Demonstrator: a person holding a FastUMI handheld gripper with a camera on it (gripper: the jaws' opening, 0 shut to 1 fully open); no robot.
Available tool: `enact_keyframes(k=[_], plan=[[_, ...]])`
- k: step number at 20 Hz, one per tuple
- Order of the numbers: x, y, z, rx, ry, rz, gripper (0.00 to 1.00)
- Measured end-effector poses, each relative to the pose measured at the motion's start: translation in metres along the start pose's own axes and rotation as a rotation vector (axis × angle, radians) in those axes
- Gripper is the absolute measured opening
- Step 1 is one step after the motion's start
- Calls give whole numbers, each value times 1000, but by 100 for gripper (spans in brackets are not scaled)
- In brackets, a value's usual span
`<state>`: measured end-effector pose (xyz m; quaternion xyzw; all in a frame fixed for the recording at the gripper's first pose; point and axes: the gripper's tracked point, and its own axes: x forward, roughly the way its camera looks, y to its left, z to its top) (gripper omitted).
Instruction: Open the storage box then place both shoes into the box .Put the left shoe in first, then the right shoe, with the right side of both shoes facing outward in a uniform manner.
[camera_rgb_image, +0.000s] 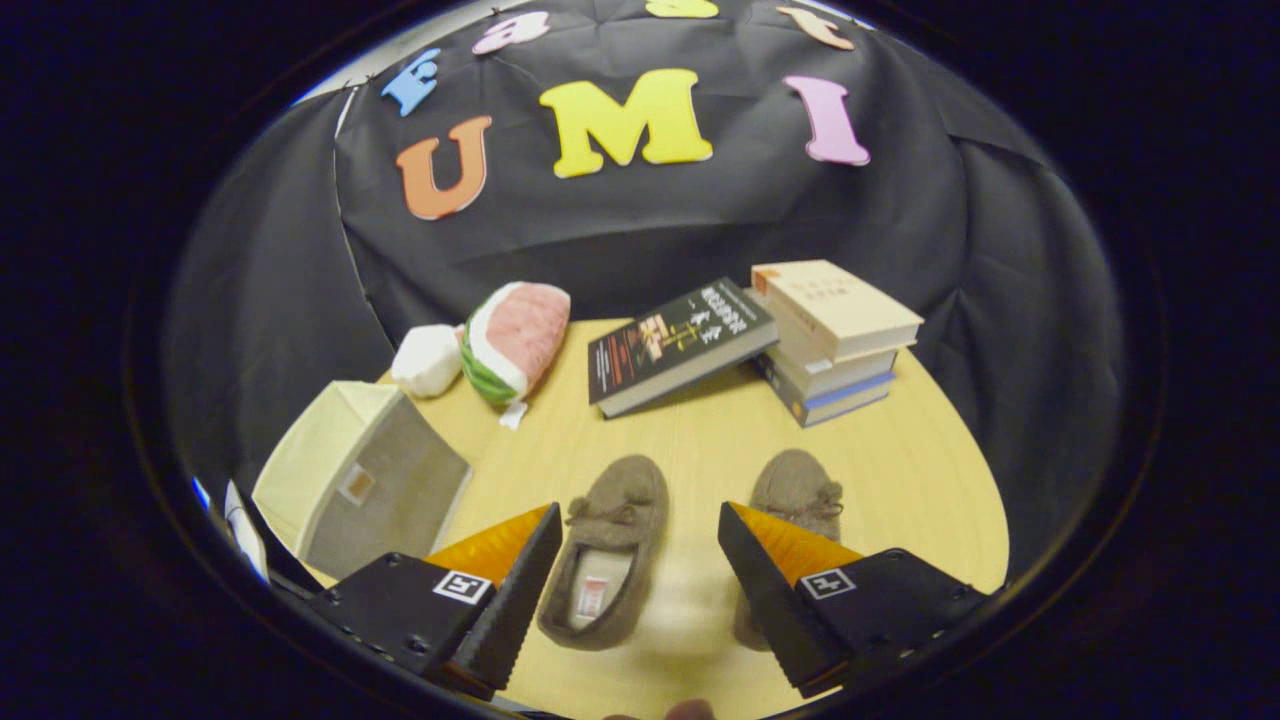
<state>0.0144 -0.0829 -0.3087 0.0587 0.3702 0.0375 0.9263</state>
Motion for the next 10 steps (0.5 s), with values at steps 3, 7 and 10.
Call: enact_keyframes(k=[3,7,10], plan=[[27,-6,-31,18,101,2,95],[57,-5,-52,63,185,11,80],[74,-6,-62,89,228,-12,61]])
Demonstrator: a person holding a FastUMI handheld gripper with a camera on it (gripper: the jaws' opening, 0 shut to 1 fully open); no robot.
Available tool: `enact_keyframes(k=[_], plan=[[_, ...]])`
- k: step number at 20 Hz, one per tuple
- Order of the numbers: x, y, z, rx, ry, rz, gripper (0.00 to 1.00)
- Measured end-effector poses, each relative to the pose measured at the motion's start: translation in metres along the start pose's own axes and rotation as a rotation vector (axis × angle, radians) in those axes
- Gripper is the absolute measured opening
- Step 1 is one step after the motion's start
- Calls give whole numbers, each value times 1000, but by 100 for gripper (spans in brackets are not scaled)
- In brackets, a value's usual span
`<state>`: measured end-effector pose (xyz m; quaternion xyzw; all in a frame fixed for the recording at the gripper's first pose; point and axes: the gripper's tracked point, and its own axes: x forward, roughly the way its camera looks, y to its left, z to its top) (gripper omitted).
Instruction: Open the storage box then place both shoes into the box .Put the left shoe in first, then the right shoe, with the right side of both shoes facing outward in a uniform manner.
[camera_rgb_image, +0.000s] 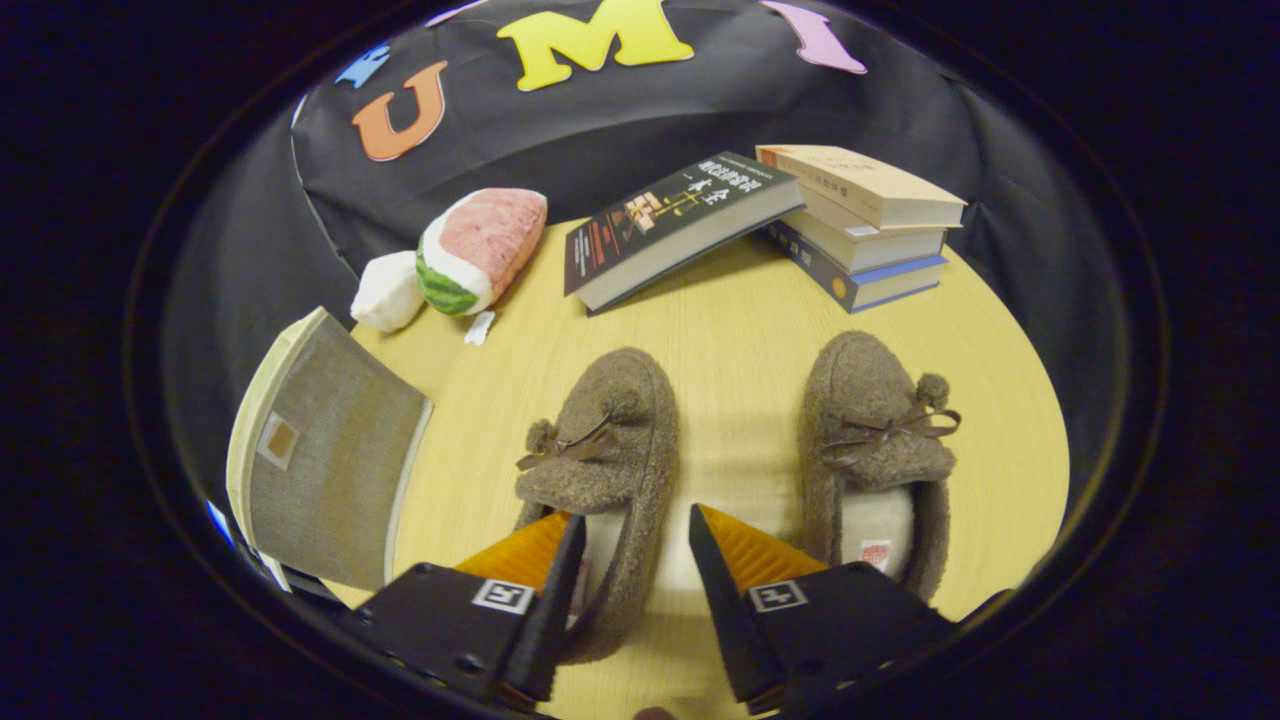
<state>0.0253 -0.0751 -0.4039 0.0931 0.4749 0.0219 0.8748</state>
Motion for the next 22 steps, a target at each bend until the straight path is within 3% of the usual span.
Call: enact_keyframes(k=[4,6,8,13,22], plan=[[11,-1,-7,84,61,9,24],[17,1,-8,102,79,11,26],[14,2,-7,104,95,7,2],[-6,14,-2,255,116,55,0],[-127,101,56,366,-61,77,0]])
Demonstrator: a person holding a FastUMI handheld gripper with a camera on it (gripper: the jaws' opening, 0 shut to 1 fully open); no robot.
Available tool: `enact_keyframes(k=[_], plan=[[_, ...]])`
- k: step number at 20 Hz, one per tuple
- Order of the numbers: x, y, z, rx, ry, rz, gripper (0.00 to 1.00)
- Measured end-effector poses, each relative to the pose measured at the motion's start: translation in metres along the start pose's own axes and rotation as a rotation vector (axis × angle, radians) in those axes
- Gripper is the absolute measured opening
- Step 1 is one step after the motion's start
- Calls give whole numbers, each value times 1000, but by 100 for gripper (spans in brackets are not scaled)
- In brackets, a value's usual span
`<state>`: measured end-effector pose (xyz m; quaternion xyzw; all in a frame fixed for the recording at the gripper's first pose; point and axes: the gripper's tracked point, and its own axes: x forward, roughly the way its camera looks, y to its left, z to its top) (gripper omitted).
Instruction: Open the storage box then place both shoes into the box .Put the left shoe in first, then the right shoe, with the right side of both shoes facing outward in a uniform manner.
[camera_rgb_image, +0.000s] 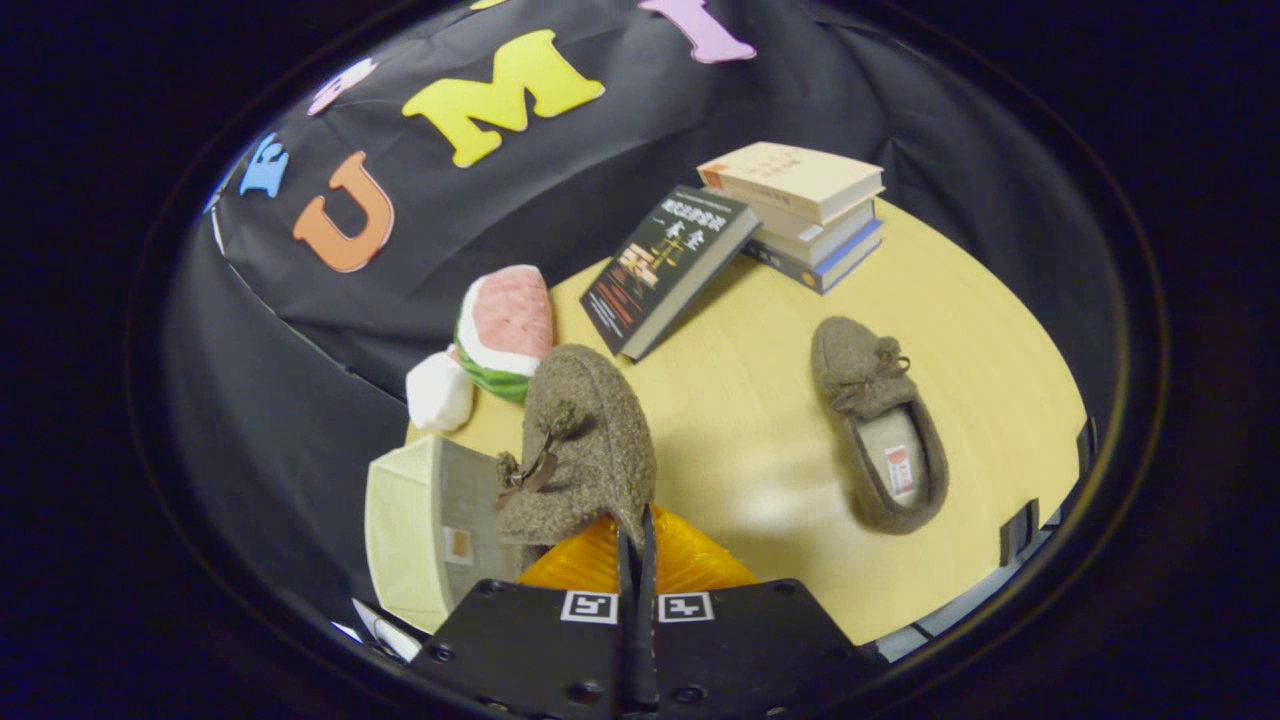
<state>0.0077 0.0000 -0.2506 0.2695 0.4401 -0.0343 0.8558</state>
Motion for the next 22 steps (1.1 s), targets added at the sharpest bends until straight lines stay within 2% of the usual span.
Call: enact_keyframes(k=[5,7,11,16,22], plan=[[-33,109,3,27,-94,81,0],[-32,146,-3,14,-115,98,0],[-11,201,-42,-12,-84,112,0],[28,226,-102,-73,-5,73,0],[78,223,-150,-97,69,15,0]])
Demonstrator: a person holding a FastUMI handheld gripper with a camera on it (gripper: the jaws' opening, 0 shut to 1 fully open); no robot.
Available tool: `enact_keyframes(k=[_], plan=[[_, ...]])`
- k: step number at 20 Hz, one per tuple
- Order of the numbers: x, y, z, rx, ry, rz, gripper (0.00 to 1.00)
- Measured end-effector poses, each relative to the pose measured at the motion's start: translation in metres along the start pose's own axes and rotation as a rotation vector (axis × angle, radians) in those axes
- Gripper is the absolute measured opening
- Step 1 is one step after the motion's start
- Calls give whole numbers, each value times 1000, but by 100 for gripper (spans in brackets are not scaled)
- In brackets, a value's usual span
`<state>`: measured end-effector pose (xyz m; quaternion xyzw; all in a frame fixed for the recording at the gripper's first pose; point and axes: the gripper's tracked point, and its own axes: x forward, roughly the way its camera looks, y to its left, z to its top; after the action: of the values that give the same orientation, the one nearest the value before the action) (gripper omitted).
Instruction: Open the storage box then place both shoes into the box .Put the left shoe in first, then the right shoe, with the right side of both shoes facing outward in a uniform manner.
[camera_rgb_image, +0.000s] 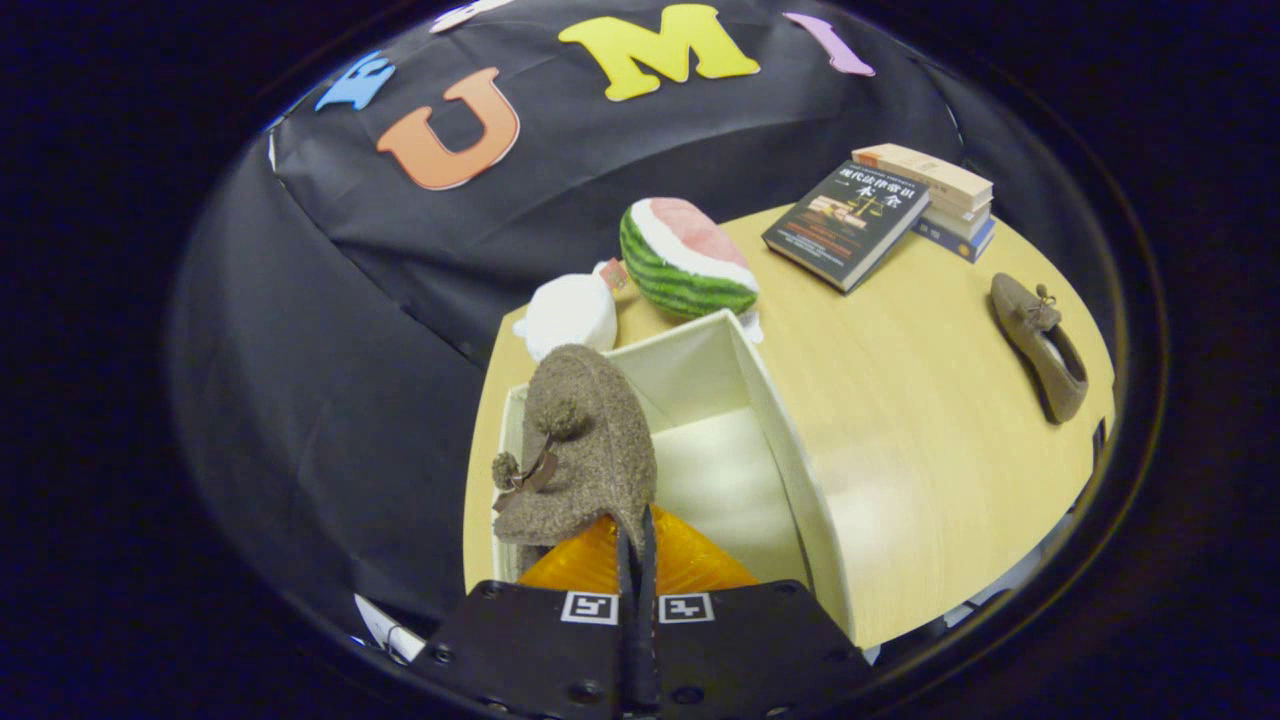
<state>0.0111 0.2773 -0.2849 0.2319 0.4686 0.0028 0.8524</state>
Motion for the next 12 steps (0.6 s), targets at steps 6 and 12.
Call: enact_keyframes(k=[6,12], plan=[[34,7,-10,30,23,8,0],[54,16,-24,20,63,22,9]])
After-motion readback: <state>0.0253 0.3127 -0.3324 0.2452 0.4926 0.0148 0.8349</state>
